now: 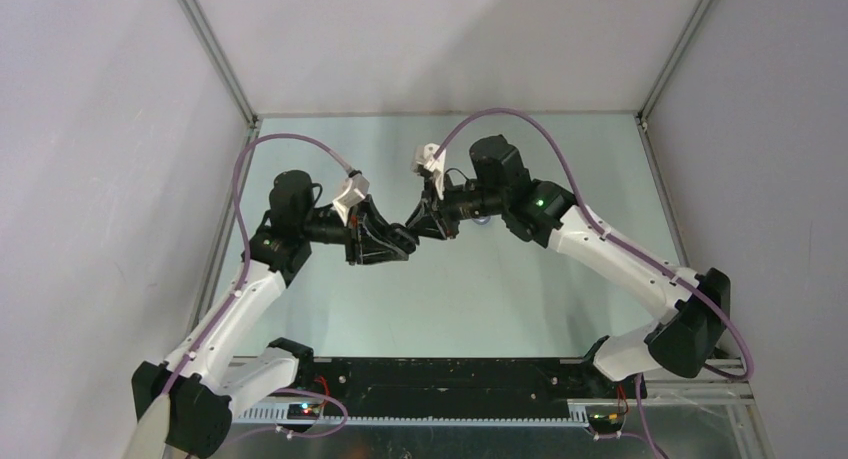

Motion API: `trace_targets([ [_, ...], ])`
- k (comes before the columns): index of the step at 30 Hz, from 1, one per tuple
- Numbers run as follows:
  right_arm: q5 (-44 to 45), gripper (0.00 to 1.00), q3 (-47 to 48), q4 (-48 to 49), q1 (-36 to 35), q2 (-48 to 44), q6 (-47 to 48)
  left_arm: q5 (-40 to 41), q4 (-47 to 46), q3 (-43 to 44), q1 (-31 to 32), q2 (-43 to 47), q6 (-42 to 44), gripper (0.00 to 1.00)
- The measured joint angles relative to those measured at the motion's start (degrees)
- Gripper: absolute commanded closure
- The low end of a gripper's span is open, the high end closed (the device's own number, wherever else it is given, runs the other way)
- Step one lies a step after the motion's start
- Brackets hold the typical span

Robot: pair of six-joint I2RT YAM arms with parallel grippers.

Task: Insert the wireless bluetooth earbuds into the charging case
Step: Close the charging case, then place the charging case at the center of the board.

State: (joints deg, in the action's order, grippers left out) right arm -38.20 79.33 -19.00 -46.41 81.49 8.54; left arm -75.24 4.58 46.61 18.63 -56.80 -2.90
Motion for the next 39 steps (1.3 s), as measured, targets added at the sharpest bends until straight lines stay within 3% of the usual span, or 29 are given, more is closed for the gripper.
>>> trace_targets([
  [15, 1.51, 0.75, 1.68, -5.01, -0.96, -1.14, 5.7, 0.66, 1.25, 0.0, 0.0, 0.33, 1.09, 0.83],
  [19, 3.91, 0.58, 1.81, -5.88, 1.6, -2.89, 6.36, 4.26, 4.35, 0.24, 0.02, -0.15, 4.39, 0.83],
  [21, 6.25, 0.3, 1.64, -5.99, 5.22, -4.35, 6.29, 7.23, 5.99, 0.76, 0.04, -1.18, 5.55, 0.83],
  [22, 7.26, 0.08, 1.38, -6.01, 6.97, -5.2, 5.97, 8.33, 6.36, 1.01, 0.04, -1.73, 5.79, 0.83],
  [23, 8.15, 0.02, 0.66, -5.77, 9.33, -6.32, 5.95, 9.86, 6.84, 1.38, 0.07, -2.69, 6.01, 0.83],
  [30, 14.03, 0.01, -8.79, -4.55, 23.8, -16.68, 5.4, 20.13, 7.32, 5.55, 0.11, -13.2, 4.79, 0.86],
  [39, 13.49, 0.01, -15.43, -4.33, 32.33, -17.09, 3.96, 27.67, 9.64, 17.75, 0.11, -34.01, 0.9, 0.82],
])
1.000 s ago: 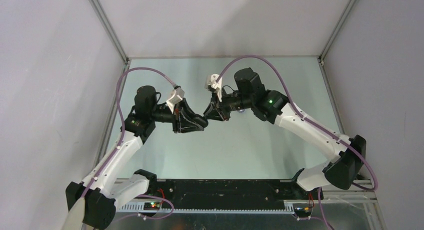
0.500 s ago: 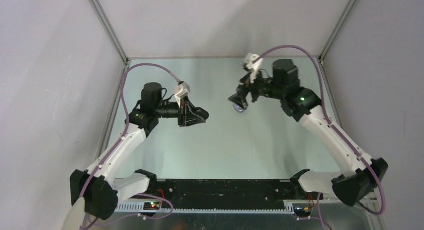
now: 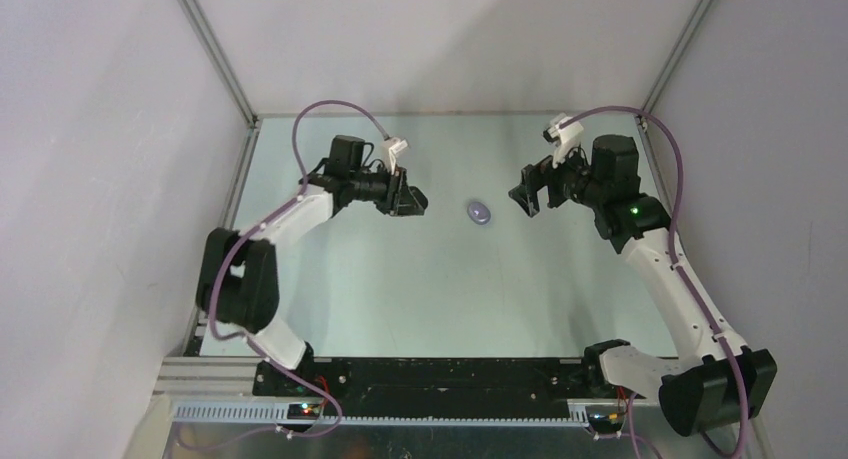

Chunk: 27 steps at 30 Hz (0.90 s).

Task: Insert the wireless bluetooth earbuds into the charging case
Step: Place the charging case at the center of the board.

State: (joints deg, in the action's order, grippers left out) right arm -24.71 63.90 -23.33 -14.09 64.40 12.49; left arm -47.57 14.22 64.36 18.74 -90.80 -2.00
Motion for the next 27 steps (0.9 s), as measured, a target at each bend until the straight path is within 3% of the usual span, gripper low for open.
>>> trace_targets([
  [10, -0.94, 0.01, -1.49, 1.44, 0.98, -1.01, 0.44, 2.78, 0.94, 9.11, 0.0, -20.57, -9.33, 0.78],
  [16, -1.73, 0.01, -1.55, 1.84, 0.92, -1.2, 1.05, 5.44, 1.16, 10.43, 0.0, -26.49, -14.1, 0.71],
  [27, -2.14, 0.01, -2.21, 2.25, -0.33, -2.58, 1.46, 6.05, 2.21, 14.62, 0.02, -30.21, -17.59, 0.39],
])
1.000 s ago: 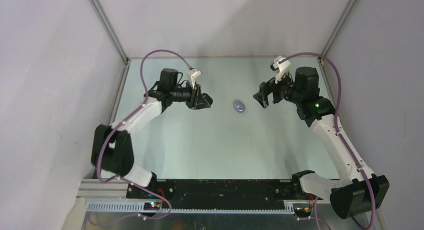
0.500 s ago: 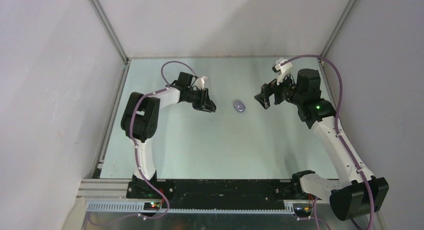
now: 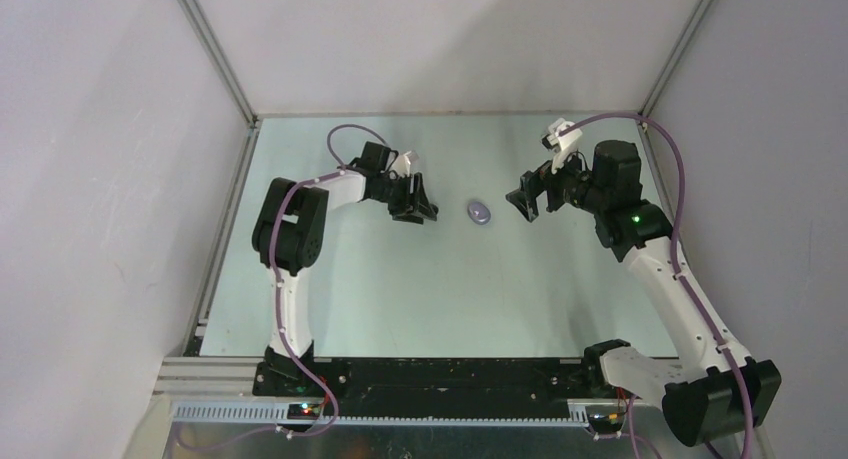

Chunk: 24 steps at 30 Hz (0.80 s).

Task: Insert the wireless bluetooth earbuds into the charging case
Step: Place the charging case at the center of the board, then reset both arms

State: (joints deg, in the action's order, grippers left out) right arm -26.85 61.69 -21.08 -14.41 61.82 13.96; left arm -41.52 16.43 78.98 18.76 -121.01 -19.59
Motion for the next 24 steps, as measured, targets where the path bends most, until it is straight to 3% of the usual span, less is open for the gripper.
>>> trace_targets([
  [7, 0.04, 0.01, 0.0, 0.0, -0.09, -0.42, 0.26, -0.76, 0.28, 0.24, 0.02, 0.15, -0.39, 0.26],
  [12, 2.16, 0.01, 0.0, 0.09, 0.04, -0.98, 0.7, 0.55, 2.34, -0.44, 0.09, 2.49, 2.29, 0.03],
  [15, 5.09, 0.01, -0.02, 0.33, 1.51, -2.05, 0.59, 2.08, 5.38, -1.25, 0.09, 5.2, 6.16, 0.01],
  [19, 6.93, 0.01, -0.02, 0.09, 8.11, -5.2, -0.98, 3.87, 12.41, -2.14, -0.11, 13.4, 13.44, 0.0],
  [24, 9.09, 0.01, 0.0, -4.79, 14.03, -11.19, -1.2, 4.92, 19.28, -2.32, -1.97, 33.62, 22.38, 0.01],
])
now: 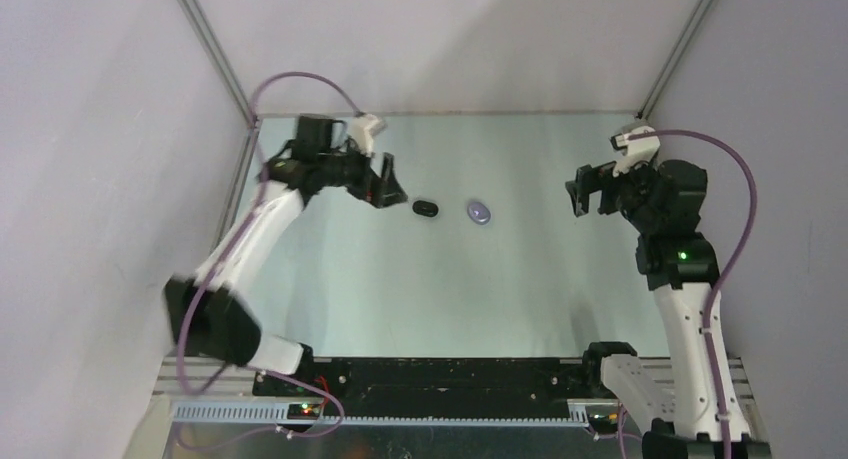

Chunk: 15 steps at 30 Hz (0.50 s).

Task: Insert the wireless bluetooth earbuds into the charging case
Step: Reset both arms

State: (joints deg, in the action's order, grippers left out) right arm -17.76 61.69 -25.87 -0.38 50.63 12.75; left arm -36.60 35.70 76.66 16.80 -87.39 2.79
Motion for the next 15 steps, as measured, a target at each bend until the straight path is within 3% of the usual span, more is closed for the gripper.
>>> trace_targets([
  [4, 2.14, 0.01, 0.0, -5.92, 1.42, -6.25, 0.87, 2.12, -0.85, -4.52, -4.83, 21.7, 3.58, 0.01],
  [9, 4.74, 0.01, -0.55, -9.05, 1.75, -16.04, -0.26, 11.34, -1.25, -13.53, -7.76, 50.21, 7.3, 0.01],
  [15, 4.46, 0.01, -1.27, -10.84, 1.6, -25.88, -3.08, 23.43, 0.96, -18.69, -9.66, 64.35, 9.92, 0.01],
])
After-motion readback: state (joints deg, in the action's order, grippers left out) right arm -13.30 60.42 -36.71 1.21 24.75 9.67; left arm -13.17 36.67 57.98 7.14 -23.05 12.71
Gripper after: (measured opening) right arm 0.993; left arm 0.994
